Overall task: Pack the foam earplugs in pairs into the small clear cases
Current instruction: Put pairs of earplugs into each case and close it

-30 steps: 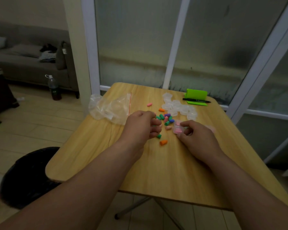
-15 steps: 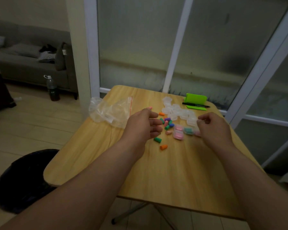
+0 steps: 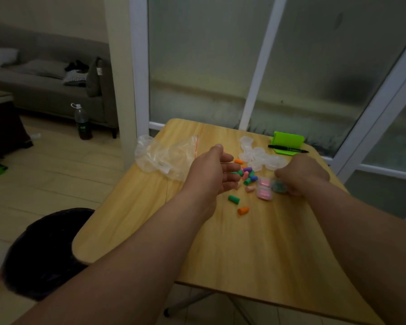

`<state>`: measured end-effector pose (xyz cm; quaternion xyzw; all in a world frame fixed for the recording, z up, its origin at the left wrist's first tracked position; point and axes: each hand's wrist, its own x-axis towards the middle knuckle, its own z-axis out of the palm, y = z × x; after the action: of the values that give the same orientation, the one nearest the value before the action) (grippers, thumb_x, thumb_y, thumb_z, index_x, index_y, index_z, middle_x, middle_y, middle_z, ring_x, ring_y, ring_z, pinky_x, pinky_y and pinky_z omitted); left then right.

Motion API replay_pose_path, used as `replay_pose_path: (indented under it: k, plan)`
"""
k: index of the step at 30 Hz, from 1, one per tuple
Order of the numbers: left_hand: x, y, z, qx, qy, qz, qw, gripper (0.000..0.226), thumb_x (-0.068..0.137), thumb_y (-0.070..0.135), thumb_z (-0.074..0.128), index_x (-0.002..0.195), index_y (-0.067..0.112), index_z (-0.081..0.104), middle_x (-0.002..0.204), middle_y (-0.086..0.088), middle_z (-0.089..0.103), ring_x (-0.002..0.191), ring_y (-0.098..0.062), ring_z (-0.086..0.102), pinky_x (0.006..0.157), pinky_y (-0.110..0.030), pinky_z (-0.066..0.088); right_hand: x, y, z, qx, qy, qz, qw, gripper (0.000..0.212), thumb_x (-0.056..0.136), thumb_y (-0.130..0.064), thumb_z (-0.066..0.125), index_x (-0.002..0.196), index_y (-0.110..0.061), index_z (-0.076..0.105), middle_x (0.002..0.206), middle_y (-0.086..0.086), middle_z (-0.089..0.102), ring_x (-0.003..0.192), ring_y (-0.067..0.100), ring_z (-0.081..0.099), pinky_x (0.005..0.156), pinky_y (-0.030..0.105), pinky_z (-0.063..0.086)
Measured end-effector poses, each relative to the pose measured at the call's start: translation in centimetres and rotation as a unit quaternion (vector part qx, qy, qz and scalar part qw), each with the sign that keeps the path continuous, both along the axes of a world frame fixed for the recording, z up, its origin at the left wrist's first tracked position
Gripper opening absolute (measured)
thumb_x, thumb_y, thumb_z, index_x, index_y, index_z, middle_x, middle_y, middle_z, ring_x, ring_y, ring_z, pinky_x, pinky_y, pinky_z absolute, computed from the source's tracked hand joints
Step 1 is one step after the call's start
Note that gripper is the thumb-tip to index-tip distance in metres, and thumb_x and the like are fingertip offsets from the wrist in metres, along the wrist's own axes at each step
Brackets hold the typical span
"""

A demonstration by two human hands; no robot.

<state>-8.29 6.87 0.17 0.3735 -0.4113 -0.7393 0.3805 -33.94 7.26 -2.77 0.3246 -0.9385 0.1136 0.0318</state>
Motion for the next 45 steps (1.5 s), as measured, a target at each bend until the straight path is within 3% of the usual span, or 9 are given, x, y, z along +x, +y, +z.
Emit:
replay_pose_path:
  k: [5,9,16,20,23,29,34,39,45]
  plan:
    - [0.3,-0.3,-0.4,-0.027,-0.006,-0.016,0.999,0.035,0.106,0.027,0.049,0.125,0.001,0.063,0.091,-0.011,0.070,0.069,-0.018,0.061,0.058,-0.026,0.049,0.9,1.2,1.2,-0.136,-0.069,0.055,0.987,0.035,0.082,-0.043,0.075,0.101,-0.014,0.072,0.098,0.004,0.071,0.088,0.029,0.067,0.070,0.035,0.048]
    - [0.6,0.3,-0.8,-0.104,-0.041,-0.057,0.992,0.025,0.099,0.007,0.059,0.124,0.006,0.063,0.093,-0.013,0.071,0.078,-0.024,0.060,0.063,-0.031,0.050,5.4,4.7,3.1,-0.299,-0.242,0.143,0.912,0.019,0.092,-0.033,0.071,0.109,-0.027,0.076,0.107,-0.003,0.073,0.095,0.020,0.066,0.083,0.039,0.053]
    - [1.9,2.5,-1.1,-0.192,-0.087,-0.178,0.961,0.039,0.099,0.019,0.070,0.137,0.025,0.063,0.118,-0.021,0.070,0.085,-0.025,0.069,0.087,-0.048,0.062,11.9,9.2,2.4,-0.300,-0.473,0.205,0.803,0.017,0.098,-0.023,0.070,0.108,-0.011,0.075,0.078,0.001,0.072,0.075,0.018,0.065,0.064,0.031,0.045]
    - [3.6,3.2,-1.5,-0.218,-0.104,-0.190,0.951,0.037,0.100,0.019,0.070,0.136,0.020,0.063,0.102,-0.021,0.073,0.084,-0.023,0.068,0.072,-0.027,0.060,13.2,10.1,1.4,-0.293,-0.510,0.206,0.782,0.018,0.097,-0.027,0.071,0.102,-0.009,0.075,0.084,0.002,0.075,0.074,0.015,0.068,0.067,0.032,0.046]
    - [4.8,3.4,-1.7,-0.228,-0.115,-0.201,0.946,0.036,0.098,0.016,0.071,0.133,0.021,0.065,0.093,-0.017,0.073,0.082,-0.022,0.069,0.074,-0.028,0.061,14.0,10.5,0.9,-0.289,-0.522,0.217,0.773,0.017,0.098,-0.026,0.069,0.102,-0.010,0.074,0.084,0.003,0.076,0.076,0.016,0.069,0.068,0.032,0.048]
    - [5.8,3.4,-1.6,-0.224,-0.112,-0.201,0.947,0.035,0.098,0.030,0.072,0.133,0.029,0.068,0.107,-0.019,0.076,0.085,-0.021,0.075,0.075,-0.028,0.063,14.3,10.3,1.0,-0.287,-0.535,0.221,0.763,0.027,0.096,-0.026,0.071,0.109,-0.002,0.075,0.091,0.010,0.077,0.088,0.025,0.066,0.066,0.030,0.048]
    - [5.2,3.1,-1.8,-0.202,-0.108,-0.193,0.954,0.029,0.098,0.026,0.073,0.126,0.025,0.069,0.106,-0.021,0.077,0.091,-0.030,0.077,0.079,-0.035,0.065,13.9,10.1,0.9,-0.289,-0.543,0.225,0.755,0.030,0.095,-0.023,0.072,0.110,0.003,0.073,0.092,0.014,0.076,0.088,0.029,0.063,0.065,0.030,0.047]
    - [4.8,2.6,-1.8,-0.182,-0.096,-0.184,0.961,0.026,0.098,0.021,0.073,0.123,0.016,0.069,0.102,-0.023,0.077,0.089,-0.035,0.076,0.077,-0.035,0.065,13.8,9.6,0.9,-0.304,-0.533,0.240,0.752,0.014,0.095,-0.019,0.072,0.094,-0.005,0.074,0.084,0.016,0.075,0.074,0.024,0.066,0.063,0.029,0.049]
    - [5.1,1.9,-1.7,-0.131,-0.068,-0.161,0.976,0.025,0.102,0.012,0.059,0.126,0.007,0.065,0.103,-0.031,0.074,0.087,-0.036,0.076,0.074,-0.037,0.065,14.0,8.4,0.8,-0.332,-0.538,0.221,0.743,0.019,0.094,-0.009,0.064,0.100,0.006,0.076,0.080,0.016,0.073,0.069,0.023,0.065,0.060,0.031,0.053]
